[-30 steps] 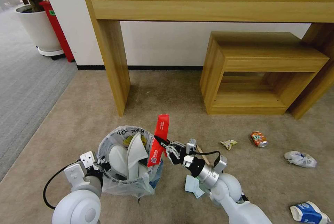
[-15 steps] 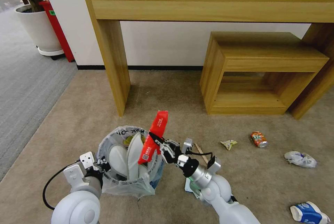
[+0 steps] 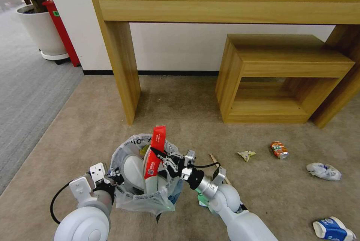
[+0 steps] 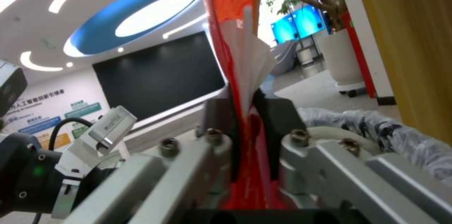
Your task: Pick up the trash bin and place the garbage on the floor into it.
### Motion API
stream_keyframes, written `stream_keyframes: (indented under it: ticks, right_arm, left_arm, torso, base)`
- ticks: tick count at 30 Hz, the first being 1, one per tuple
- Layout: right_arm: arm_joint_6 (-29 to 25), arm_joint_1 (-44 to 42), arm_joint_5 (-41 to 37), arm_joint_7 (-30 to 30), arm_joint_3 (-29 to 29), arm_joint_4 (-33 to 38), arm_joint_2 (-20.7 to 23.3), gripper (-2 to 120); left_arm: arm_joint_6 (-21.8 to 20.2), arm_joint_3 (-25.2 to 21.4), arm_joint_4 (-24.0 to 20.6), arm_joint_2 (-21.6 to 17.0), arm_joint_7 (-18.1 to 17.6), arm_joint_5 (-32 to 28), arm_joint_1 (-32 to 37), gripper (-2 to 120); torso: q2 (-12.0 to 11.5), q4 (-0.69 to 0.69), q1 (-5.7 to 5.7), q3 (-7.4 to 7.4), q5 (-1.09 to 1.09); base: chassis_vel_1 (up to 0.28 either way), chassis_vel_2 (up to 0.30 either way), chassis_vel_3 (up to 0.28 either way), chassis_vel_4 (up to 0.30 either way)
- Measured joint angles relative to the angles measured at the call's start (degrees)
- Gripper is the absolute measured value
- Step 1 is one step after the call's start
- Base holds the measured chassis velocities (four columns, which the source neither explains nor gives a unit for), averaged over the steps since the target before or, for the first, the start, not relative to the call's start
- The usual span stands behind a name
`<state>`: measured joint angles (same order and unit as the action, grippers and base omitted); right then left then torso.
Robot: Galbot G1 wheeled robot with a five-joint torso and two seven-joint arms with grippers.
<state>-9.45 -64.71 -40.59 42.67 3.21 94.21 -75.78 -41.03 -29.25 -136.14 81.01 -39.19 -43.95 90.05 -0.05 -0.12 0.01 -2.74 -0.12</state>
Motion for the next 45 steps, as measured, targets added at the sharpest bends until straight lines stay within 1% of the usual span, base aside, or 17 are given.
stream_keyframes:
  ticks: [4,7,9,17,20,21,23,24,27,28,30,32,39,41,43,44,45]
  right_arm:
    - [0.06,-0.35,-0.07,-0.06,0.34,0.7,0.5,27]
    - [0.21,-1.04,-0.33,-0.11,1.07,1.88,1.45,43]
    - [0.24,-1.21,-0.35,-0.1,1.31,2.14,1.71,44]
    - [0.35,-1.98,-0.52,-0.09,2.88,3.79,2.7,76]
    - [0.56,-2.33,-0.63,-3.68,4.39,5.83,3.48,89]
    - [0.56,-2.33,-0.63,-3.68,4.39,5.83,3.48,89]
    - [3.22,-3.12,-0.29,-11.58,6.08,8.75,4.65,97]
    - [3.22,-3.12,-0.29,-11.58,6.08,8.75,4.65,97]
    - [11.69,-5.02,2.81,-28.09,9.28,14.0,8.41,100]
    - [11.69,-5.02,2.81,-28.09,9.28,14.0,8.41,100]
    - [18.09,-6.48,3.63,-40.55,11.5,17.71,11.43,100]
    - [22.96,-7.92,4.26,-47.76,13.7,19.46,13.2,100]
    - [31.95,-9.53,5.67,-52.08,17.44,17.74,14.47,100]
    - [37.71,-9.03,4.86,-54.92,17.66,16.47,14.01,100]
    - [38.03,-8.99,4.69,-55.11,17.65,16.41,13.96,100]
    - [43.98,-7.66,1.17,-58.83,17.16,15.14,12.67,100]
    - [46.62,-6.53,0.35,-59.73,16.84,13.73,11.59,100]
  left_arm:
    - [-0.01,-0.17,0.11,-0.16,-0.01,-0.01,-0.07,1]
    - [-0.01,-0.33,0.31,-0.29,-0.02,-0.01,-0.16,1]
    - [-0.01,-0.34,0.33,-0.3,-0.02,0.0,-0.16,1]
    - [0.01,-0.33,0.53,-0.25,0.0,0.2,-0.23,1]
    - [0.12,-1.06,0.8,-0.36,0.05,0.21,-0.37,1]
    - [0.12,-1.06,0.8,-0.36,0.05,0.21,-0.37,1]
    - [0.17,-2.21,1.15,-0.84,0.05,0.05,-0.65,1]
    - [0.17,-2.21,1.15,-0.84,0.05,0.05,-0.65,1]
    - [0.18,-4.1,1.23,-1.73,0.06,-0.68,-1.19,1]
    - [0.18,-4.1,1.23,-1.73,0.06,-0.68,-1.19,1]
    - [0.19,-5.36,1.26,-2.46,0.06,-1.07,-1.58,1]
    - [0.19,-6.36,1.25,-2.82,0.06,-1.49,-1.88,1]
    - [0.19,-7.31,0.68,-2.82,0.06,-1.77,-2.07,1]
    - [0.18,-7.62,0.25,-2.8,0.06,-1.8,-1.87,1]
    - [0.19,-7.65,0.22,-2.81,0.06,-1.8,-1.84,1]
    - [0.19,-7.86,-0.07,-2.8,0.07,-1.81,-1.55,1]
    - [0.19,-8.01,-0.25,-2.8,0.07,-1.8,-1.33,1]
  torso:
    - [0.0,0.0,0.0,0.0,0.0]
    - [0.0,0.0,0.0,0.0,0.0]
    - [0.0,0.0,0.0,0.0,0.0]
    - [0.0,0.0,0.0,0.0,0.0]
    - [0.0,0.0,0.0,0.0,0.01]
    - [0.0,0.0,0.0,0.0,0.01]
    - [0.0,0.0,0.0,0.0,0.01]
    - [0.0,0.0,0.0,0.0,0.01]
    - [0.0,0.0,0.0,0.0,0.01]
    - [0.0,0.0,0.0,0.0,0.01]
    - [0.0,0.0,0.0,0.0,0.0]
    - [0.0,0.0,0.0,0.0,0.0]
    - [0.0,-0.01,0.0,0.0,0.02]
    - [0.0,-0.01,0.0,0.0,0.0]
    - [0.0,-0.01,0.0,0.0,0.0]
    - [0.0,0.0,0.0,0.0,0.01]
    - [0.0,0.0,0.0,0.0,-0.02]
  base:
    - [0.0,0.0,0.0,0.0]
    - [0.0,0.0,0.0,0.0]
    - [0.0,0.0,0.0,0.0]
    - [0.0,0.0,0.0,0.0]
    - [0.0,0.0,0.0,0.0]
    - [0.0,0.0,0.0,0.0]
    - [0.0,0.0,0.0,0.0]
    - [0.0,0.0,0.0,0.0]
    - [0.0,0.0,0.0,0.0]
    - [0.0,0.0,0.0,0.0]
    - [0.0,0.0,0.0,0.0]
    - [0.0,0.0,0.0,0.0]
    - [0.0,0.0,0.0,0.0]
    - [0.0,0.0,0.0,0.0]
    - [0.0,0.0,0.0,0.0]
    - [0.0,0.0,0.0,0.0]
    - [0.0,0.0,0.0,0.0]
